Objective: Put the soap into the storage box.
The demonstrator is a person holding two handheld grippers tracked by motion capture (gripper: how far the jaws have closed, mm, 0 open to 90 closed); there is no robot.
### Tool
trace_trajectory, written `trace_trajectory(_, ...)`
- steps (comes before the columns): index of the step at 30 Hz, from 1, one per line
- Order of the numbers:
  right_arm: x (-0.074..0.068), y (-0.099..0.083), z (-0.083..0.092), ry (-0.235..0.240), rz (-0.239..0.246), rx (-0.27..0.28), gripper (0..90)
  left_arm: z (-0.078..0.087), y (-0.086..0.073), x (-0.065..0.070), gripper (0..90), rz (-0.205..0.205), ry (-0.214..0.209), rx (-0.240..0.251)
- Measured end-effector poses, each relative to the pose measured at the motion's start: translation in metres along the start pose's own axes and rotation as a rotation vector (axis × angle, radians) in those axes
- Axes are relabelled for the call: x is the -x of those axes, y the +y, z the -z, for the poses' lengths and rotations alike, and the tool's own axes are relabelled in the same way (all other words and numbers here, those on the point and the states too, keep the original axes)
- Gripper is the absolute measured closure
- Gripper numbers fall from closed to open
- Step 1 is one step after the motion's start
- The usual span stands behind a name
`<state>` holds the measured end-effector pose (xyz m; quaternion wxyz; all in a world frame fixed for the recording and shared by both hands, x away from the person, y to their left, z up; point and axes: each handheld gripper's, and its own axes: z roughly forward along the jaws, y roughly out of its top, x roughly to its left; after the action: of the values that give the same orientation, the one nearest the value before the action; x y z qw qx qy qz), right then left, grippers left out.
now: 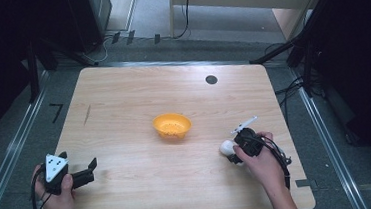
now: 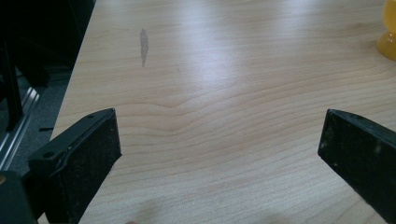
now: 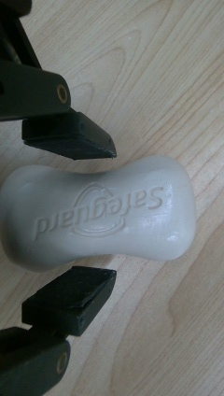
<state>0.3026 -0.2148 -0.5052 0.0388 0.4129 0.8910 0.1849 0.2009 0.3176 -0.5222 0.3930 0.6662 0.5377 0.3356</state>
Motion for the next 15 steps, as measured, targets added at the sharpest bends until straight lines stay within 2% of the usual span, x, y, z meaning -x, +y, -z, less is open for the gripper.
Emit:
trace_trajectory(7,-0.0003,0.0015,-0.0058,-0.004,0.004,-0.025,39.1,0.0000,0.0000,-0.0001,0.0,0.000,0.000,0.000)
trace_trajectory(15,-0.0003,0.0017,-0.0071,-0.027,0.021,-0.028,42.3,-0.0002,0.0000,0.0001,0.0,-0.001,0.002,0.000)
